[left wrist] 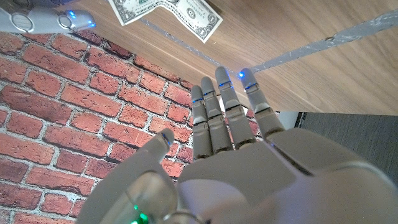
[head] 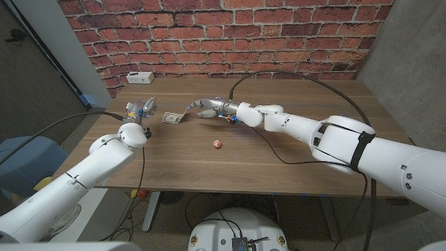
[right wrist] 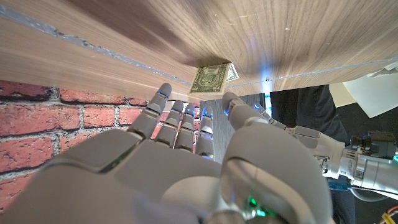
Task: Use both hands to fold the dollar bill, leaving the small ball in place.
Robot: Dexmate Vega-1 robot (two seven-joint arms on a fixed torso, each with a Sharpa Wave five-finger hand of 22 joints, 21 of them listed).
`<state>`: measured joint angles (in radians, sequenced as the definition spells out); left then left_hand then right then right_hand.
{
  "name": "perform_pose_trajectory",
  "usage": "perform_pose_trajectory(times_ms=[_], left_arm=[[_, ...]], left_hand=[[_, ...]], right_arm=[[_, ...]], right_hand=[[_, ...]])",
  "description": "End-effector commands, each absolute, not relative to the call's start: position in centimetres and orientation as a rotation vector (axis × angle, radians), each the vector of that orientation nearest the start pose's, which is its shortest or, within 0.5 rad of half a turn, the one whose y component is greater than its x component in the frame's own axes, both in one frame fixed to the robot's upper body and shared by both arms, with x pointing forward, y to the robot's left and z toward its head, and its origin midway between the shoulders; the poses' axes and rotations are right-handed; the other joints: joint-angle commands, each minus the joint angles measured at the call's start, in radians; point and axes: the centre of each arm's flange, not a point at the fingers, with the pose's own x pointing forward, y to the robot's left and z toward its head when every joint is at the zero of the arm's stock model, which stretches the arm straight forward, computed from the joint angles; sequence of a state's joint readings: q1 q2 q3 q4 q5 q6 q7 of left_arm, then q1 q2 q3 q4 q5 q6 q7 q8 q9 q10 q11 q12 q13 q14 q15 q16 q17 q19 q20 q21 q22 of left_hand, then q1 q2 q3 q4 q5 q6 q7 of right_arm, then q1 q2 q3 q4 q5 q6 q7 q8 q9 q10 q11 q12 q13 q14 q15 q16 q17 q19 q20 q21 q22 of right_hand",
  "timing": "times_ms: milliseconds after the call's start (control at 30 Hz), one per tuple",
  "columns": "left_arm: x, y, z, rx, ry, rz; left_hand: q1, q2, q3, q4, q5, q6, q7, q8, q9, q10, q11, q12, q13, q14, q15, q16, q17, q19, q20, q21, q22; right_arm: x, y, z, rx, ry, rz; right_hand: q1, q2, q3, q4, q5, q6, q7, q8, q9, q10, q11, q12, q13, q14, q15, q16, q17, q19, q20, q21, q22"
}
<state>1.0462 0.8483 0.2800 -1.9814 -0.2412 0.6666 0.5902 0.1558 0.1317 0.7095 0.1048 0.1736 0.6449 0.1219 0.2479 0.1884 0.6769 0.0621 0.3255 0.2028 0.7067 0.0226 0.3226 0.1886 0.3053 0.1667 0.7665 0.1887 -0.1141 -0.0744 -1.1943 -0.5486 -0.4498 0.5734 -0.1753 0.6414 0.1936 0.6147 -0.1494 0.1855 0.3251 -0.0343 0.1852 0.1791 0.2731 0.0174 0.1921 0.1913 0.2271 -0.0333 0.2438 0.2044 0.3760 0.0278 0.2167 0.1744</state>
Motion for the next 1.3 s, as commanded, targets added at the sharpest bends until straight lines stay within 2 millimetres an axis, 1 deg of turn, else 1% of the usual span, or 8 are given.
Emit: perform_pose_trajectory(times_ms=[33, 67, 600, 667, 767, 900, 1067, 1300], left_arm=[[55.6, 36.1, -0.6, 0.635, -0.276, 0.473], [55.7, 36.1, -0.6, 0.63, -0.278, 0.468], [56.0, 36.1, -0.7, 0.616, -0.312, 0.409], [56.1, 36.0, -0.7, 0.618, -0.31, 0.405], [56.2, 36.0, -0.6, 0.619, -0.313, 0.402], [56.3, 36.0, -0.6, 0.618, -0.316, 0.393], [56.3, 36.1, -0.7, 0.61, -0.317, 0.388], [56.3, 36.3, -0.8, 0.6, -0.323, 0.384]], left_hand=[[0.006, 0.008, 0.011, 0.0, 0.0, 0.0, 0.002, -0.004, 0.002, 0.002, 0.0, -0.002, 0.005, -0.01, 0.001, -0.007, 0.006, -0.01, 0.003, -0.006, 0.003], [0.006, 0.008, 0.011, 0.0, -0.001, -0.002, 0.002, -0.006, 0.002, 0.001, 0.0, -0.003, 0.006, -0.015, 0.004, -0.01, 0.006, -0.016, 0.006, -0.008, 0.003], [-0.007, 0.011, 0.006, 0.014, 0.0, -0.022, 0.002, -0.023, 0.003, -0.02, 0.005, -0.019, 0.014, -0.046, 0.015, -0.025, 0.013, -0.043, 0.022, -0.022, 0.003], [-0.01, 0.01, 0.005, 0.016, 0.0, -0.022, 0.003, -0.024, 0.003, -0.02, 0.007, -0.021, 0.015, -0.048, 0.016, -0.026, 0.014, -0.046, 0.023, -0.024, 0.003], [-0.013, 0.007, 0.002, 0.018, 0.0, -0.02, 0.0, -0.025, 0.004, -0.018, 0.007, -0.021, 0.017, -0.046, 0.014, -0.027, 0.015, -0.044, 0.021, -0.024, 0.003], [-0.016, 0.008, 0.001, 0.021, 0.001, -0.024, 0.002, -0.028, 0.004, -0.023, 0.008, -0.025, 0.019, -0.051, 0.017, -0.029, 0.016, -0.047, 0.024, -0.026, 0.003], [-0.018, 0.007, -0.001, 0.022, 0.001, -0.027, 0.001, -0.03, 0.004, -0.024, 0.009, -0.026, 0.019, -0.052, 0.016, -0.03, 0.016, -0.048, 0.025, -0.027, 0.003], [-0.025, 0.002, -0.007, 0.027, 0.002, -0.03, 0.001, -0.033, 0.004, -0.03, 0.006, -0.03, 0.021, -0.055, 0.016, -0.032, 0.018, -0.052, 0.026, -0.029, 0.003]], right_arm=[[67.4, 5.2, 1.8, -1.48, -1.031, 0.56], [67.4, 5.4, 1.8, -1.485, -1.037, 0.554], [67.6, 7.0, 1.2, -1.536, -1.046, 0.465], [67.6, 7.1, 1.2, -1.543, -1.044, 0.45], [67.8, 7.3, 1.3, -1.555, -1.029, 0.434], [68.0, 7.6, 1.4, -1.573, -1.019, 0.407], [68.2, 7.9, 1.4, -1.602, -1.006, 0.371], [68.8, 8.4, 1.1, -1.665, -0.927, 0.35]], right_hand=[[0.027, 0.003, 0.01, -0.008, -0.004, -0.003, -0.015, 0.004, 0.006, -0.001, -0.011, 0.0, 0.003, 0.0, -0.01, -0.004, 0.002, 0.008, -0.008, 0.007, 0.006], [0.043, 0.002, 0.014, -0.011, -0.004, -0.005, -0.02, 0.004, 0.006, -0.005, -0.022, 0.0, 0.003, -0.002, -0.011, -0.005, 0.002, 0.009, -0.01, 0.007, 0.006], [0.136, -0.013, 0.027, -0.035, -0.004, 0.003, -0.06, 0.007, 0.006, -0.011, -0.04, 0.0, 0.002, 0.007, -0.04, -0.005, -0.001, 0.031, -0.025, 0.012, 0.007], [0.143, -0.014, 0.027, -0.035, -0.004, 0.004, -0.064, 0.007, 0.006, -0.01, -0.042, 0.001, 0.002, 0.007, -0.041, -0.006, -0.001, 0.031, -0.025, 0.012, 0.007], [0.168, -0.017, 0.023, -0.033, -0.007, 0.008, -0.097, 0.008, 0.005, -0.012, -0.051, 0.001, 0.002, 0.007, -0.042, -0.006, 0.0, 0.032, -0.026, 0.012, 0.008], [0.182, -0.018, 0.018, -0.03, -0.008, -0.004, -0.095, 0.003, 0.005, -0.024, -0.062, -0.003, 0.002, 0.005, -0.046, -0.006, 0.001, 0.032, -0.026, 0.012, 0.008], [0.199, -0.019, 0.009, -0.026, -0.01, -0.013, -0.119, 0.001, 0.005, -0.044, -0.07, -0.007, 0.002, 0.01, -0.051, -0.003, 0.004, 0.036, -0.022, 0.013, 0.009], [0.22, -0.027, 0.0, -0.03, -0.01, -0.016, -0.127, 0.001, 0.005, -0.056, -0.084, -0.008, 0.002, 0.006, -0.059, -0.004, 0.004, 0.04, -0.024, 0.015, 0.009]])
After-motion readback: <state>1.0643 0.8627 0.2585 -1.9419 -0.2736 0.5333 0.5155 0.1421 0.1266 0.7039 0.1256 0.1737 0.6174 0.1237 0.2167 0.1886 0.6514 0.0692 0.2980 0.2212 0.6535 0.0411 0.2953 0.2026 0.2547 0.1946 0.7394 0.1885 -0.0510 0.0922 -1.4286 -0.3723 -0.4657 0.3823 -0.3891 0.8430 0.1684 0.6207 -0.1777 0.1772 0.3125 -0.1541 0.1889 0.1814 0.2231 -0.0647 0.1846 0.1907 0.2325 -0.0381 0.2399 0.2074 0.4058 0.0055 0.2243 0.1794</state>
